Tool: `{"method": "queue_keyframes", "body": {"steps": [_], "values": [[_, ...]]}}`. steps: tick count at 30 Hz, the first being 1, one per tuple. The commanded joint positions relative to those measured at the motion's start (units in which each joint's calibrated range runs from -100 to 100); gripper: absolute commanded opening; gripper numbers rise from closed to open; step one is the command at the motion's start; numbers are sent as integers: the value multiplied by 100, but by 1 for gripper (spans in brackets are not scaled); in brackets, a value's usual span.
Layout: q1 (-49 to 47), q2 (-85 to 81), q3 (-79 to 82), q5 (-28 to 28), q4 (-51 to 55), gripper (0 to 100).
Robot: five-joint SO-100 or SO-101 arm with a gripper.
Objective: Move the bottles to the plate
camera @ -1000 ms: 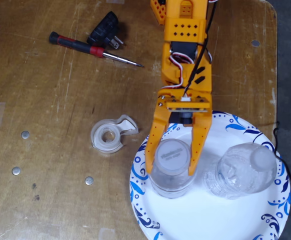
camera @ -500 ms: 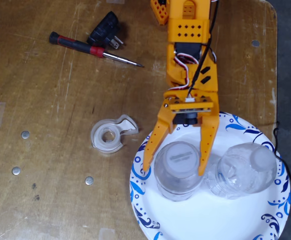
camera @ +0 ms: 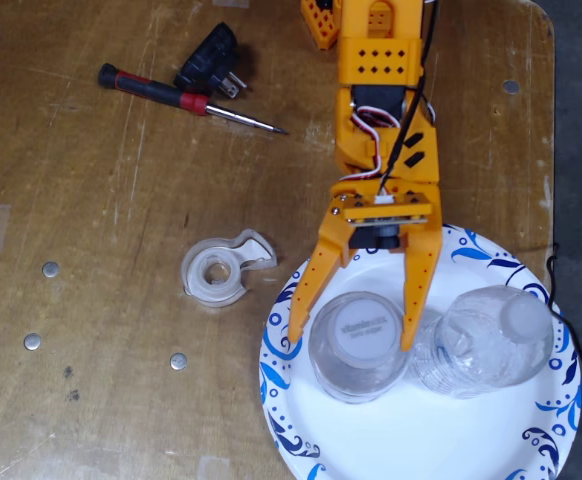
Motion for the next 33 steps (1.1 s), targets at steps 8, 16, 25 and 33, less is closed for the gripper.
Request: {"method": "queue_keyframes", "body": {"steps": [8,16,25,33], "values": [[7,-236,-110,-26,-54,34],[-230,-987,-56,-57,468,46],[-327,-1864,-101,-26,1182,46],[-284,-2690,115,-47,1904,38]]}}
